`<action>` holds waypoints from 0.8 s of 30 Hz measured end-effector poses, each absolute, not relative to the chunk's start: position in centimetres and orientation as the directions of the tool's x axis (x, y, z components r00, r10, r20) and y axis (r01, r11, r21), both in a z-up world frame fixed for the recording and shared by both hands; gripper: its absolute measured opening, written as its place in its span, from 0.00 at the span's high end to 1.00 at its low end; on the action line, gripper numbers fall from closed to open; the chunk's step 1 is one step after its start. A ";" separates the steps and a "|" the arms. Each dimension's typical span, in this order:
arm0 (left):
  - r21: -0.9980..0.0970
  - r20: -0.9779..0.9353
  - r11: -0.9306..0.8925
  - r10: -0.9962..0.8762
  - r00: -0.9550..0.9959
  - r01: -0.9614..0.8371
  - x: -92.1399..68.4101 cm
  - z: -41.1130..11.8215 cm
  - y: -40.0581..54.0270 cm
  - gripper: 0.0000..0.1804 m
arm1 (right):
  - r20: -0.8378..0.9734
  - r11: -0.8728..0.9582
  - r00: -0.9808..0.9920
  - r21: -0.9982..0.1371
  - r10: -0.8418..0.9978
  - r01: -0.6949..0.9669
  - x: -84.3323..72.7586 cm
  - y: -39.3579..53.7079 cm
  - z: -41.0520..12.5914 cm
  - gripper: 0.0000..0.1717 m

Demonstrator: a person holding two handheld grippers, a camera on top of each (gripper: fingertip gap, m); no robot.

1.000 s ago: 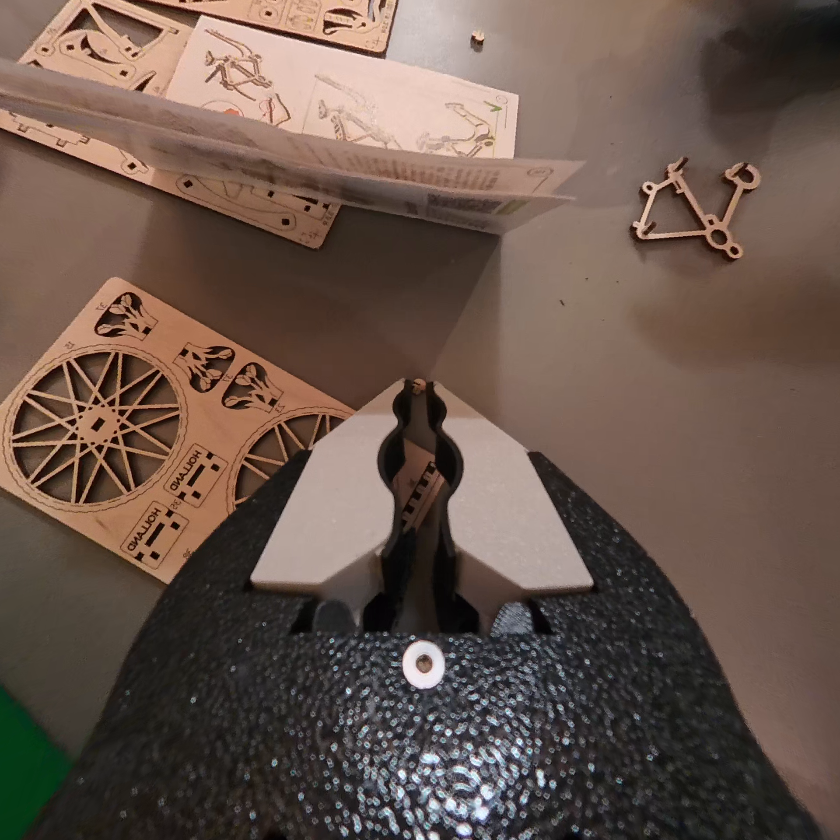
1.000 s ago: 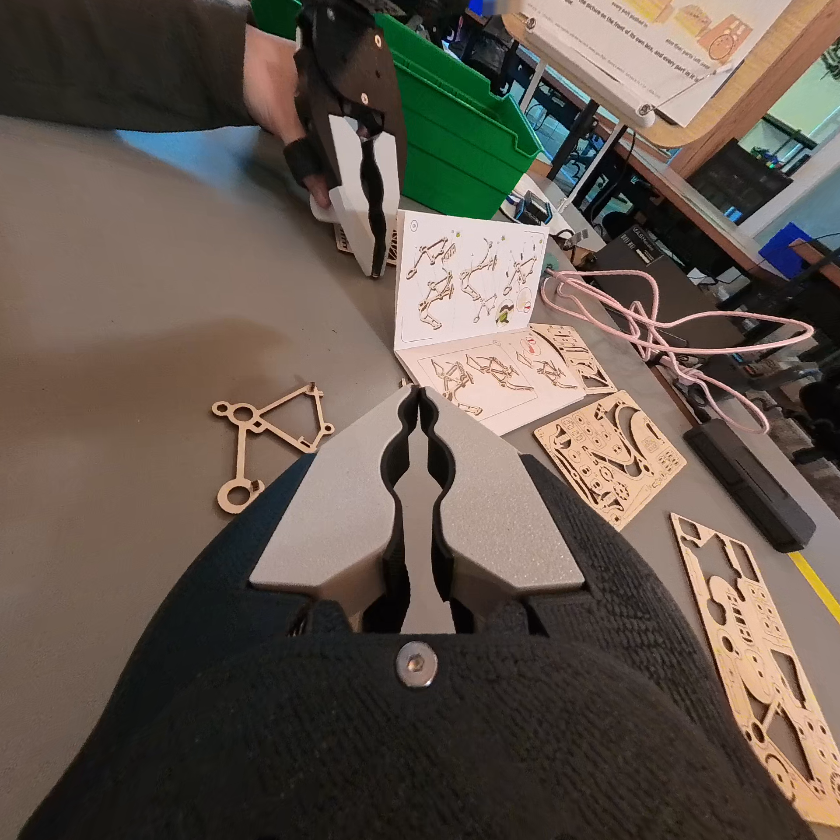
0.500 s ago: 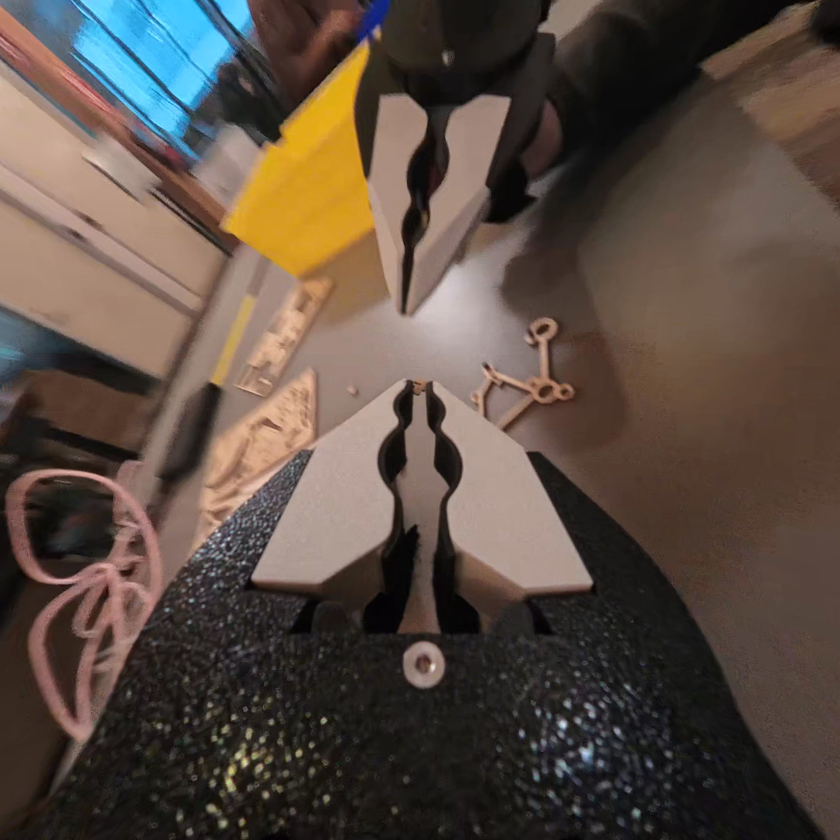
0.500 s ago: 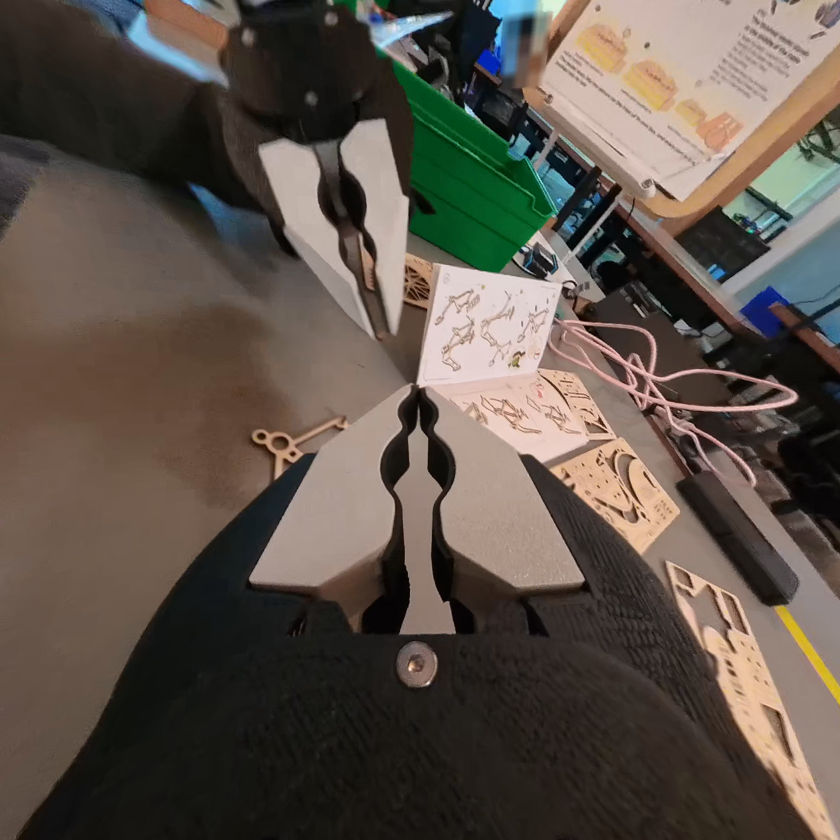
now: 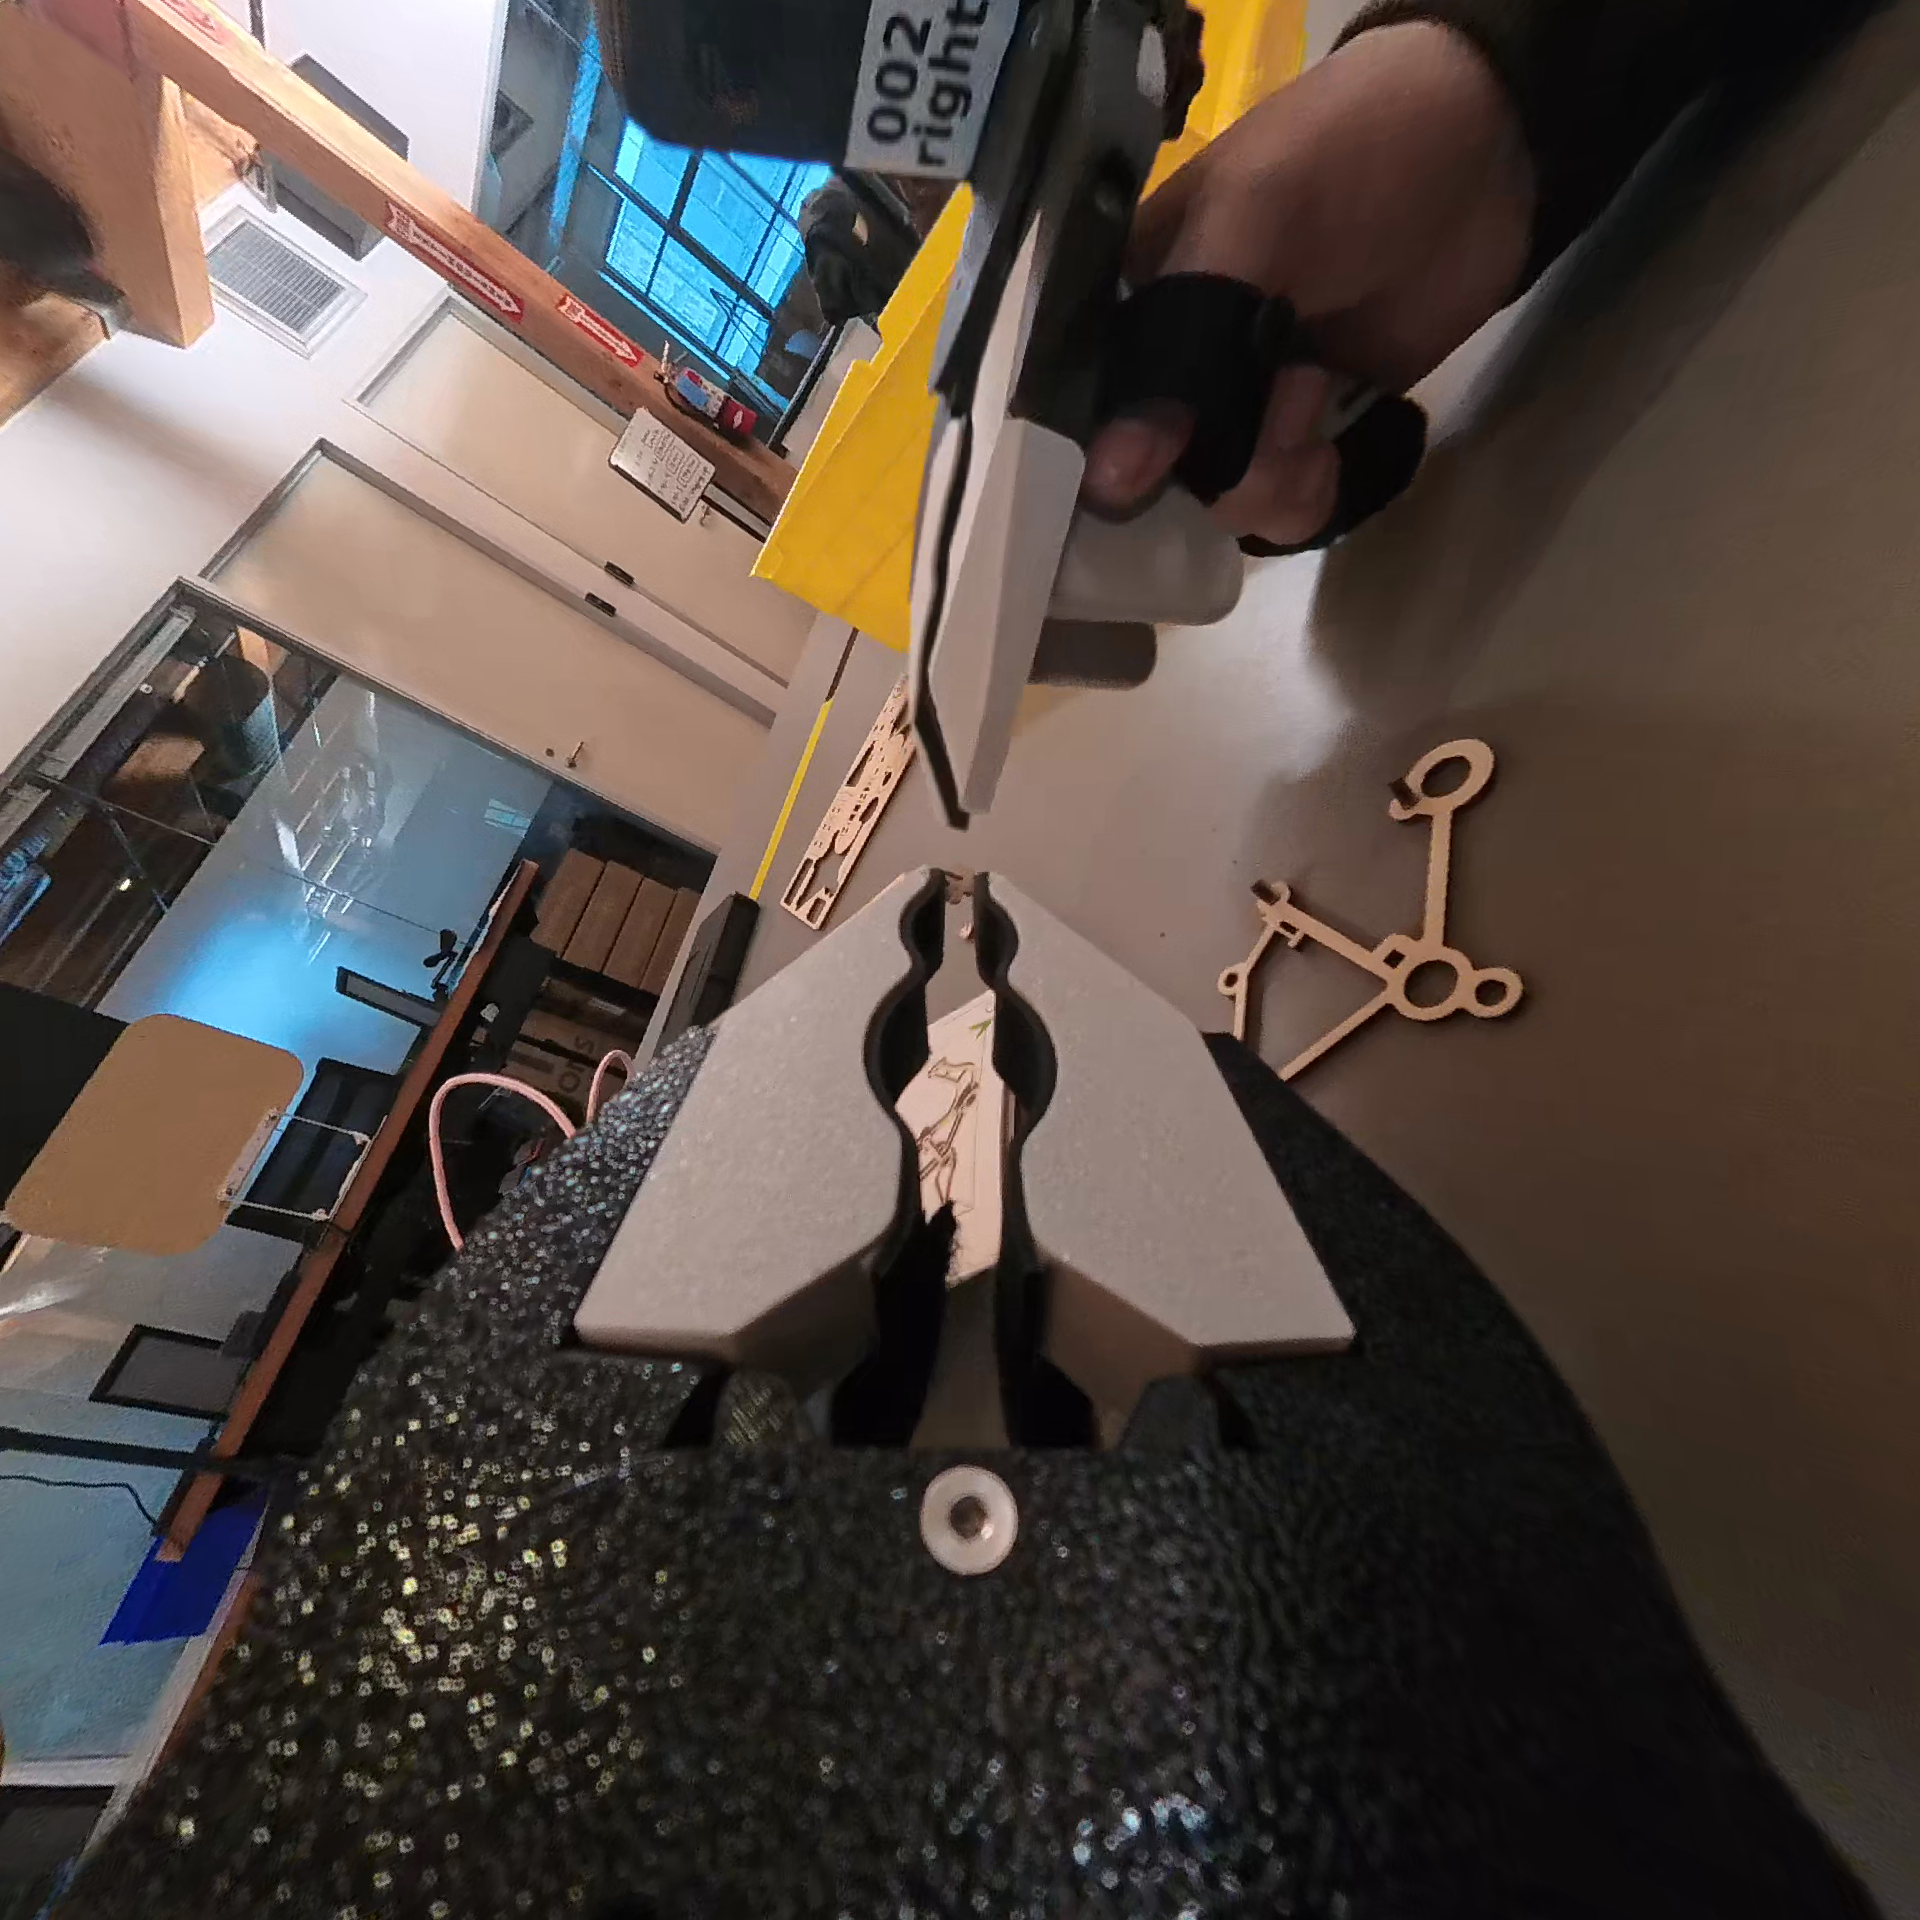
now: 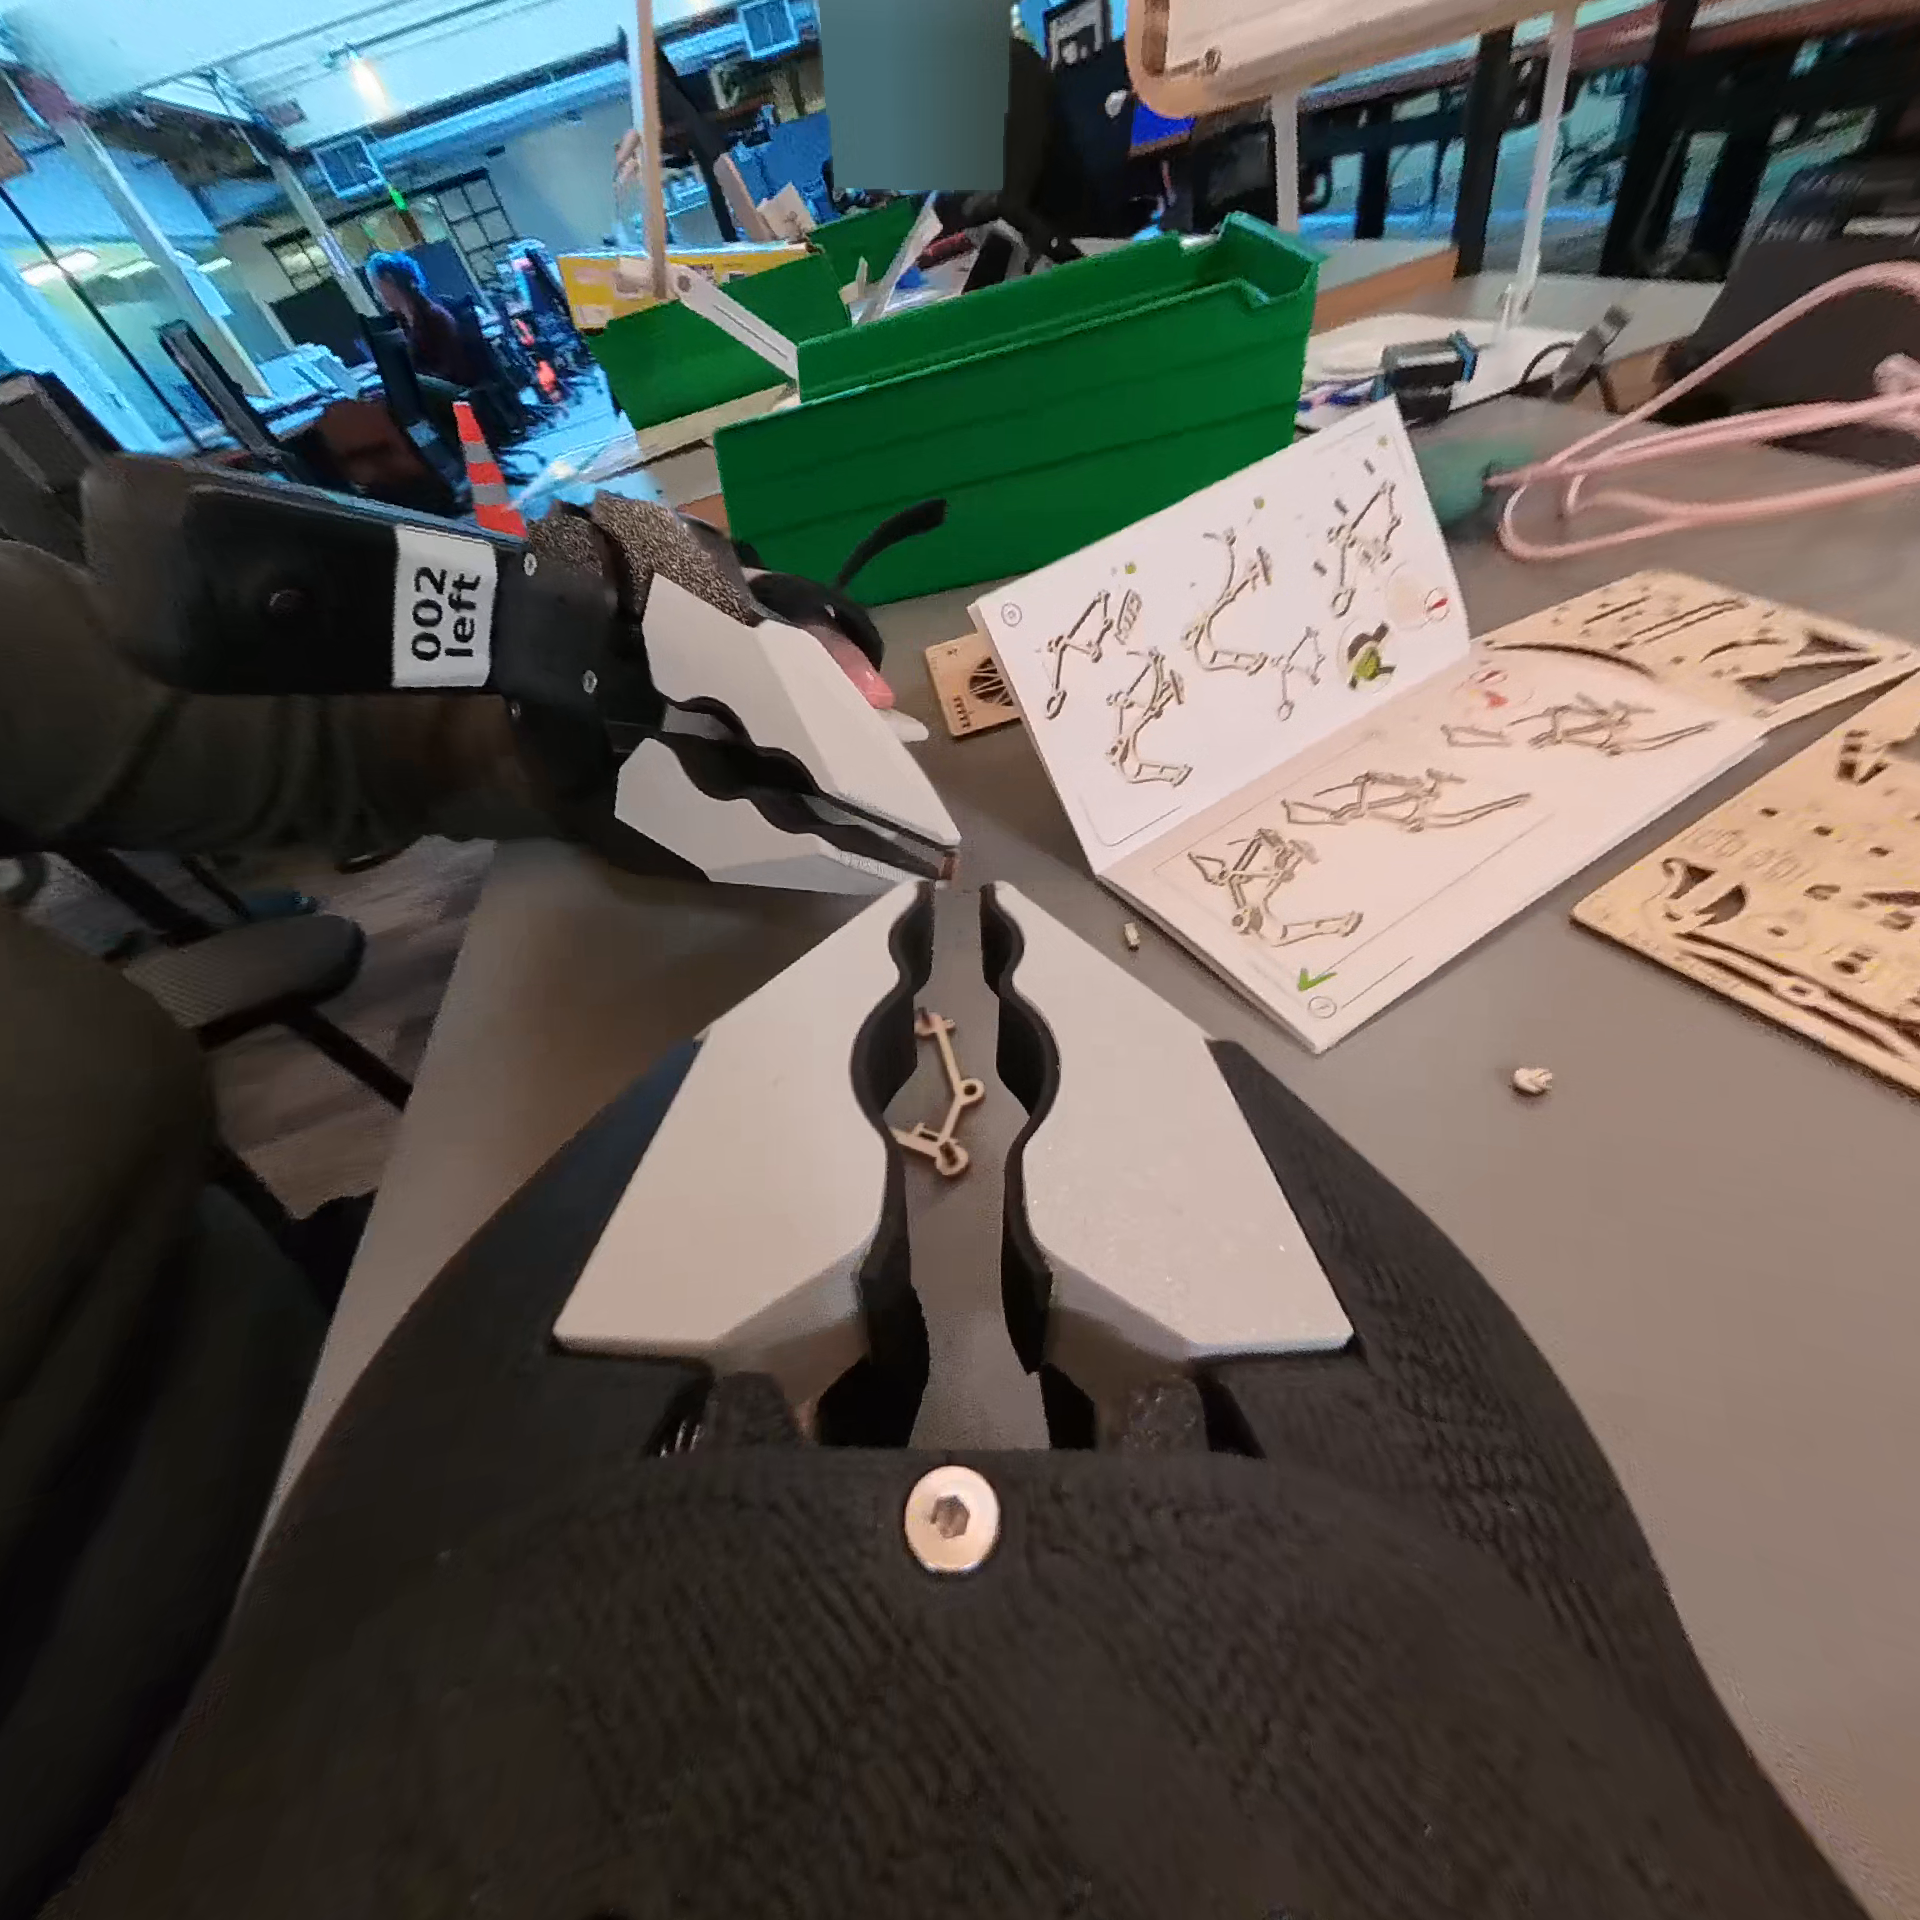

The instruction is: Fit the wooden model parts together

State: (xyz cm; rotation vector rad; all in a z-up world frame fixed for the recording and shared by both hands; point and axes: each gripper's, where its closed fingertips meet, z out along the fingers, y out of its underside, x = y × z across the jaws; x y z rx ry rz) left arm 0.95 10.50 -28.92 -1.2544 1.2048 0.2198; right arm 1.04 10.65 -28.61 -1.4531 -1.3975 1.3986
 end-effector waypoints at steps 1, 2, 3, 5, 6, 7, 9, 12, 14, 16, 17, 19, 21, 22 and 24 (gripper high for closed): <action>-0.600 -0.783 0.378 -0.457 0.421 -0.705 1.0 -28.9 10.5 0.98 | -0.256 -0.215 -0.158 -0.947 0.953 0.240 1.0 10.5 -28.7 0.96; -0.596 -0.786 0.383 -0.456 0.417 -0.706 1.2 -28.9 10.4 0.98 | -0.273 -0.229 -0.167 -0.943 0.947 0.240 0.9 10.4 -28.7 0.96; -0.592 -0.790 0.390 -0.454 0.412 -0.706 1.3 -28.9 10.3 0.99 | -0.289 -0.244 -0.175 -0.940 0.941 0.240 0.9 10.2 -28.7 0.97; -0.582 -0.798 0.396 -0.448 0.404 -0.710 1.5 -28.9 10.3 0.99 | -0.317 -0.271 -0.185 -0.933 0.930 0.239 0.8 10.1 -28.7 0.97; -0.578 -0.801 0.398 -0.445 0.401 -0.713 1.5 -28.9 10.2 0.98 | -0.327 -0.281 -0.184 -0.929 0.927 0.240 0.8 10.2 -28.7 0.98; -0.576 -0.802 0.400 -0.444 0.398 -0.713 1.5 -28.9 10.2 0.99 | -0.334 -0.287 -0.183 -0.927 0.925 0.241 0.9 10.2 -28.7 0.98; -0.574 -0.804 0.401 -0.441 0.399 -0.714 1.5 -28.9 10.2 0.98 | -0.352 -0.304 -0.187 -0.922 0.917 0.240 0.9 10.3 -28.7 0.99; -0.567 -0.809 0.402 -0.434 0.396 -0.719 1.5 -28.9 10.2 0.98 | -0.388 -0.336 -0.204 -0.909 0.899 0.247 0.9 10.1 -28.8 0.99; -0.561 -0.814 0.405 -0.431 0.391 -0.722 1.5 -28.9 10.2 0.99 | -0.405 -0.352 -0.212 -0.903 0.889 0.247 0.8 10.0 -28.7 0.98; -0.556 -0.817 0.410 -0.428 0.386 -0.723 1.6 -28.9 10.1 0.99 | -0.415 -0.364 -0.212 -0.899 0.885 0.242 0.8 10.0 -28.6 0.98; -0.554 -0.819 0.412 -0.427 0.384 -0.724 1.7 -28.9 10.1 0.99 | -0.420 -0.371 -0.210 -0.898 0.883 0.238 0.8 10.0 -28.6 0.99; -0.548 -0.823 0.416 -0.422 0.380 -0.726 1.8 -28.9 10.0 0.99 | -0.438 -0.391 -0.212 -0.891 0.874 0.232 0.8 10.0 -28.4 0.99; -0.547 -0.825 0.412 -0.416 0.383 -0.729 1.7 -28.8 10.1 0.98 | -0.437 -0.386 -0.209 -0.890 0.875 0.241 0.8 9.9 -28.6 0.98; -0.549 -0.823 0.407 -0.414 0.389 -0.730 1.6 -28.8 10.1 0.98 | -0.432 -0.380 -0.210 -0.891 0.877 0.247 0.8 9.9 -28.7 0.98; -0.560 -0.816 0.399 -0.421 0.397 -0.726 1.6 -28.8 10.2 0.99 | -0.426 -0.373 -0.206 -0.893 0.881 0.251 0.7 9.8 -28.8 0.98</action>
